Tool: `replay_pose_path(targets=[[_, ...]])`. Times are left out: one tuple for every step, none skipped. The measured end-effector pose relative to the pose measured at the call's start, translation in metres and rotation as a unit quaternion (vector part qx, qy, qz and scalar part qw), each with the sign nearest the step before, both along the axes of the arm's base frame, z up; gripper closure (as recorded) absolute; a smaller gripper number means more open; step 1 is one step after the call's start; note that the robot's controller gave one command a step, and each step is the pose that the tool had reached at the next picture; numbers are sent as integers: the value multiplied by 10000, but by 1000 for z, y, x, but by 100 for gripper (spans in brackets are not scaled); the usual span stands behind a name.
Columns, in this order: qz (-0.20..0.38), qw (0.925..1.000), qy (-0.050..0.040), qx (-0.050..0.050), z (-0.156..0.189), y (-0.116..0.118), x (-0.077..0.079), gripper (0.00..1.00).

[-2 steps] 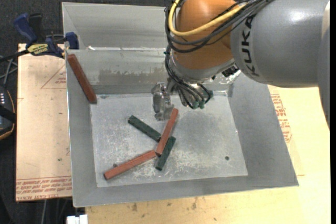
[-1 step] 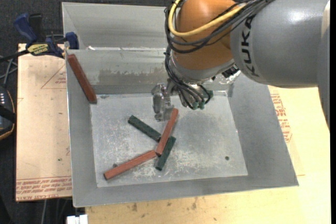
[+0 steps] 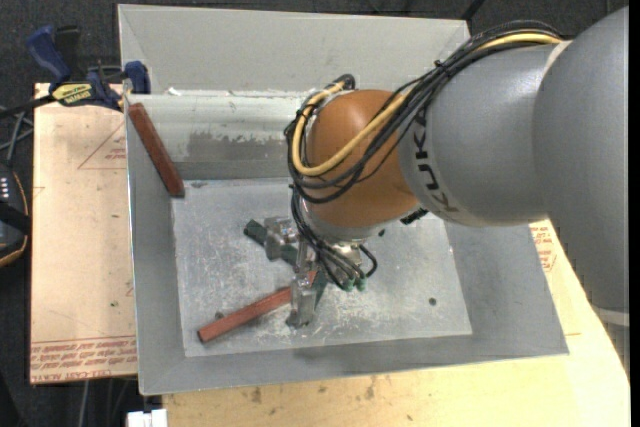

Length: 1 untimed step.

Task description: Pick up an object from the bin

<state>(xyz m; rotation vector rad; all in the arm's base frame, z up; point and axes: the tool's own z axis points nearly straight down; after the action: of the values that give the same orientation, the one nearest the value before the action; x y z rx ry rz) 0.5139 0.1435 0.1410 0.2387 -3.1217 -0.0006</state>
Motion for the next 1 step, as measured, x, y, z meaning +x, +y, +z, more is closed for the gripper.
replay_pose_path(targets=[[-20, 10000, -51, 8, 4, -1, 4, 0]])
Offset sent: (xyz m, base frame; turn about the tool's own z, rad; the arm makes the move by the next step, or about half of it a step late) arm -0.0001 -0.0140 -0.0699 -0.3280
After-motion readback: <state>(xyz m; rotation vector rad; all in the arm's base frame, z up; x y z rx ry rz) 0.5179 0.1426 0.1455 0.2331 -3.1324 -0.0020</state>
